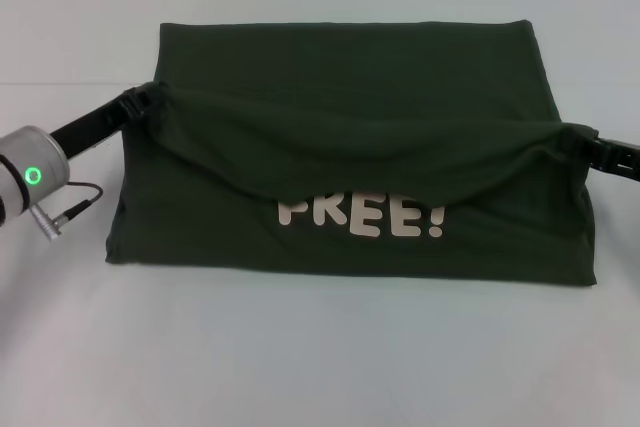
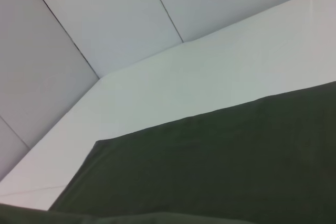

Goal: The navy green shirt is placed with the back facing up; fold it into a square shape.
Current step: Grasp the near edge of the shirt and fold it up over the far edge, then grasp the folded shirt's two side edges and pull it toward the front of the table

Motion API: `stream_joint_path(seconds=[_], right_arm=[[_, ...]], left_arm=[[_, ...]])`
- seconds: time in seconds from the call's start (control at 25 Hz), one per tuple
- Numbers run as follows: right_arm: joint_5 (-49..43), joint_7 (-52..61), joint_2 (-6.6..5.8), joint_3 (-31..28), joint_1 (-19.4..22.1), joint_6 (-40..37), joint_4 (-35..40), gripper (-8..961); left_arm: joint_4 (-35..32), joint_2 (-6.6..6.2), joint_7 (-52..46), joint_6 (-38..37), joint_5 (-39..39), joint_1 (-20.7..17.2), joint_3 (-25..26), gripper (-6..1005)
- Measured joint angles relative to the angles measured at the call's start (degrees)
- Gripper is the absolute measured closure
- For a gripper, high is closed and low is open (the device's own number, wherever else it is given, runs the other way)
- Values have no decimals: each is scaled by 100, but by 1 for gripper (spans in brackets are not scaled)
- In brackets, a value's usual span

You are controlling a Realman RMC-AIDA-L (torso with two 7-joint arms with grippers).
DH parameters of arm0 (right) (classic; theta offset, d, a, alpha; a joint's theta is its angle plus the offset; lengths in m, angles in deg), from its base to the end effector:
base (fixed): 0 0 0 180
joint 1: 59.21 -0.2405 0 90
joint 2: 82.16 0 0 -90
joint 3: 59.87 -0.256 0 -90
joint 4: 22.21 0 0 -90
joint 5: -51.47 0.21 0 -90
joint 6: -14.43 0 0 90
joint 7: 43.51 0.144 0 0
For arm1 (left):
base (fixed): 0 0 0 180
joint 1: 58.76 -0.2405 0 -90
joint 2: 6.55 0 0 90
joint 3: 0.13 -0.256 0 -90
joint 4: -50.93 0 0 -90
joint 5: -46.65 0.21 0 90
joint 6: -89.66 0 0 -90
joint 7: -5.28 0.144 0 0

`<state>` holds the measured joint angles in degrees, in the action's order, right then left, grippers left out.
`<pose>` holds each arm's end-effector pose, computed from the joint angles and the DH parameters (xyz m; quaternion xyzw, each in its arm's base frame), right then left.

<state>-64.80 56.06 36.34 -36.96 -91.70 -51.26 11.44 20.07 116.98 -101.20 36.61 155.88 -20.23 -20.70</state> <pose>0.3194 0.3785 0.0374 -0.7699 0.4751 0.2817 0.3197 -0.2880 0.4131 0.0092 -0.6740 -0.5513 -0.3596 0.3355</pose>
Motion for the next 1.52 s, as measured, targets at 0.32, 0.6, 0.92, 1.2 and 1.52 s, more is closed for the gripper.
stream_joint_path(seconds=[0.32,0.6,0.92,1.2,1.52], right_arm=[[7,-239,46,3,-39,276,-76,876],[8,-273,82,8,-85,645,-287,874],[-19,-246,48,45,-24,643,-332,797],[-13,-196,-136,79,232,-120,-269,514],[-84,137,-532,126,641,-1231,-246,154]], left_arm=[[373,37,343,616,-8,109,0,958],[692,43,464,1060,-45,214,3,902],[782,38,462,1261,-422,120,35,709],[788,-385,147,118,-389,-199,-469,381],[727,-1089,-929,-719,-220,-569,-1913,230]])
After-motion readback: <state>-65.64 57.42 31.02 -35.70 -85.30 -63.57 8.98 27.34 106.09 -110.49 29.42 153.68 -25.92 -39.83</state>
